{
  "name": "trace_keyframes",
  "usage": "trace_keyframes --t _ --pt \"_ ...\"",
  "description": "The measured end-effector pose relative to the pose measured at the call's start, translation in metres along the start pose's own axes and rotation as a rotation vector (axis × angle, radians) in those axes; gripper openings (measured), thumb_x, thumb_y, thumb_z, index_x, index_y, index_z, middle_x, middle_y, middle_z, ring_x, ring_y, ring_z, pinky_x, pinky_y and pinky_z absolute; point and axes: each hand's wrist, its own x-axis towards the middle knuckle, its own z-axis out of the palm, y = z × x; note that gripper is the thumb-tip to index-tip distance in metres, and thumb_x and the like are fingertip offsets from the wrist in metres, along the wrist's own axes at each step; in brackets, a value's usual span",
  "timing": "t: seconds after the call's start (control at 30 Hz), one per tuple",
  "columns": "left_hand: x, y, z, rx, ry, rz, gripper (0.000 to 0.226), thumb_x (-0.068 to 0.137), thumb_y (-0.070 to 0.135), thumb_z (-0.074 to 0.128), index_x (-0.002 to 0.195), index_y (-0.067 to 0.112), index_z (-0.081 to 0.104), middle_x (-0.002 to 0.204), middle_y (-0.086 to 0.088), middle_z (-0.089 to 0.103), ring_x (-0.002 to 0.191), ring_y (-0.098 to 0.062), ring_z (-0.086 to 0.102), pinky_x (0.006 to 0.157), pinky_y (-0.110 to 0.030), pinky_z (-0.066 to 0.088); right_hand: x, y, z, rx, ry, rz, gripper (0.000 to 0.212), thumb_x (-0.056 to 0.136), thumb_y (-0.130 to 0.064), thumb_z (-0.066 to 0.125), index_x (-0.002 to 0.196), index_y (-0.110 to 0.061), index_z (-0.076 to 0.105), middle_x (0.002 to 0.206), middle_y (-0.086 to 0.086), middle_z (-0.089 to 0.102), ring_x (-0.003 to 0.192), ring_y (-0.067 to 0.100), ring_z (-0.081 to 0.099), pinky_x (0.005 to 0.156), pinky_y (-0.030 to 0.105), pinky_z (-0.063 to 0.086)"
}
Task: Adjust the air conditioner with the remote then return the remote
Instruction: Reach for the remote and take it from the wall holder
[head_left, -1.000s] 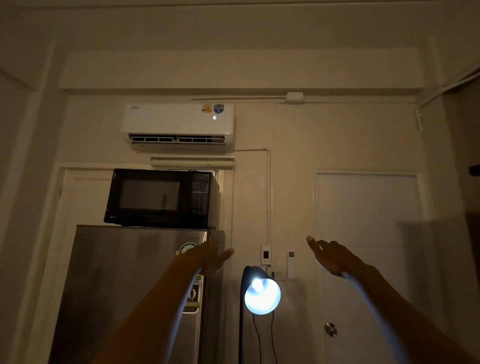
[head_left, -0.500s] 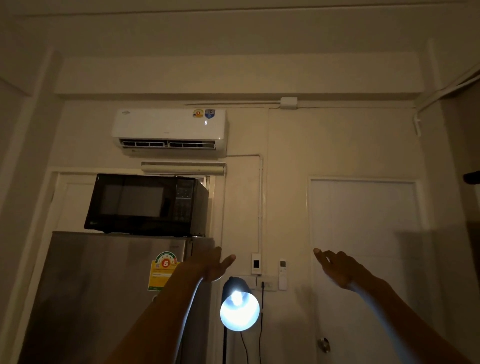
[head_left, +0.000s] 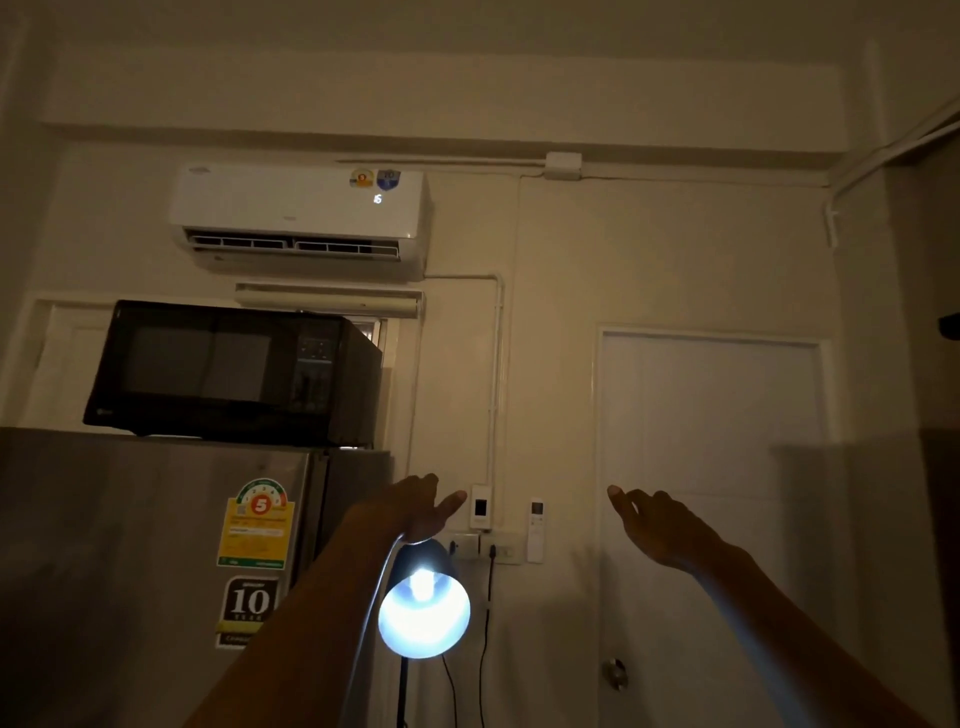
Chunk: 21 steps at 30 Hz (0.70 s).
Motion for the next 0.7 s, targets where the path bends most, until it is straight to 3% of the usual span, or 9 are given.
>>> trace_keyframes --t 0.17,0.4,0.7 --pt "0.045 0.015 0.019 -0.019 -0.005 0.019 0.078 0.093 0.062 0.024 0.15 0.01 0.022 0.156 -0.014 0.031 0.142 -0.031 0.034 0.115 -0.043 0.029 0.043 0.015 0.019 0.045 0.011 0.01 0.069 0.094 -0.062 0.019 0.133 -0.015 0.051 0.135 0.021 0.051 0.125 0.038 0.05 0.108 0.051 0.038" --pt "0.115 0.039 0.054 -0.028 -0.08 0.037 0.077 0.096 0.057 0.025 0.153 0.009 0.011 0.161 -0.013 0.017 0.148 -0.029 0.021 0.12 -0.042 0.02 0.117 0.034 0.06 -0.001 -0.003 0.037 0.067 0.095 -0.059 0.022 0.144 -0.016 0.038 0.147 0.021 0.041 0.135 0.038 0.041 0.112 0.049 0.034" --pt "0.207 0.057 0.105 0.017 -0.107 0.052 0.079 0.094 0.06 0.026 0.152 0.007 0.016 0.159 -0.014 0.023 0.145 -0.029 0.027 0.118 -0.04 0.024 0.193 0.076 0.109 0.031 -0.002 0.052 0.062 0.097 -0.053 0.029 0.145 -0.016 0.036 0.149 0.019 0.04 0.136 0.036 0.039 0.112 0.048 0.033"
